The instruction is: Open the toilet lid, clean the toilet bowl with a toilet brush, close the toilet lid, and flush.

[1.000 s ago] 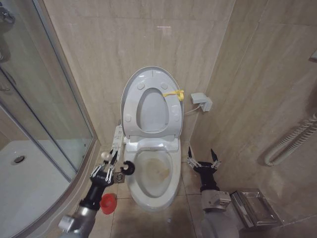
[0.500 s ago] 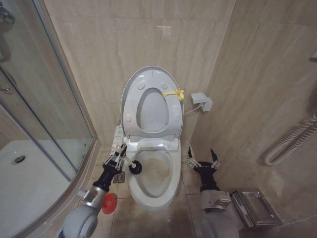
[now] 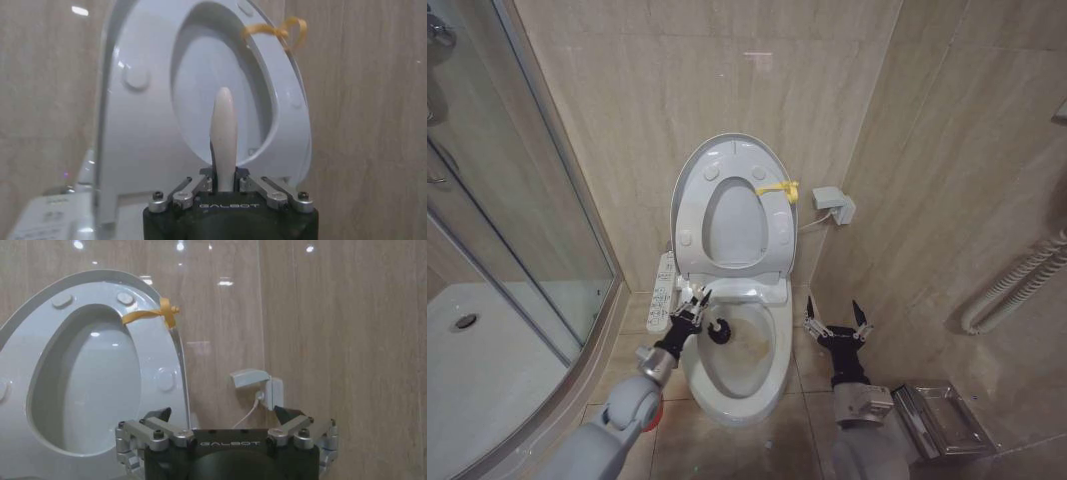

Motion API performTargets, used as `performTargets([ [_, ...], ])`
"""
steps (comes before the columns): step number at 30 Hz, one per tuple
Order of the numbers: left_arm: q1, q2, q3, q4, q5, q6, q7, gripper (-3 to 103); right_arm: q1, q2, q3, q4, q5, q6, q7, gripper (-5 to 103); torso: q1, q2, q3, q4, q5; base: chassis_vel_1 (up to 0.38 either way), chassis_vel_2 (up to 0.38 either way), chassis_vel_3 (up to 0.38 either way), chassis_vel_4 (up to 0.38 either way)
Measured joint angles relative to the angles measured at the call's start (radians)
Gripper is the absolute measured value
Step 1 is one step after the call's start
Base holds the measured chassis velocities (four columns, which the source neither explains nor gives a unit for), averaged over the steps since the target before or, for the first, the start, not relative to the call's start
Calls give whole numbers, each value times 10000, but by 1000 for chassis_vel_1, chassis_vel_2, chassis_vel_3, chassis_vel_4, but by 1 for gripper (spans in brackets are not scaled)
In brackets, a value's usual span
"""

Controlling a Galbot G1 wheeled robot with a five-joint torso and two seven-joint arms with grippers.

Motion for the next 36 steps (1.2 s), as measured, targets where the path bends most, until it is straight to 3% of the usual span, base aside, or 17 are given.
performTargets([
  [8,-930,-576,769,1521,406,-310,39,17,1,0,0,0,0,0,0,100,-1,0,-1,-1,1,0,0,0,0],
  [11,-1352,-846,1090,2591,684,-578,98,17,0,0,-1,0,0,0,0,100,-1,0,0,0,0,0,0,0,0],
  [16,-1492,-1027,1227,2994,721,-644,220,17,1,0,0,0,0,0,0,100,-1,0,-1,1,1,0,0,0,0],
  [28,-1686,-1278,1401,3340,884,-807,402,17,0,0,0,0,0,0,0,100,-1,0,-1,0,0,0,0,0,0],
  [36,-1524,-1305,1561,2055,858,-866,337,17,1,0,0,0,0,0,0,100,-1,0,-1,-2,0,0,0,0,0],
])
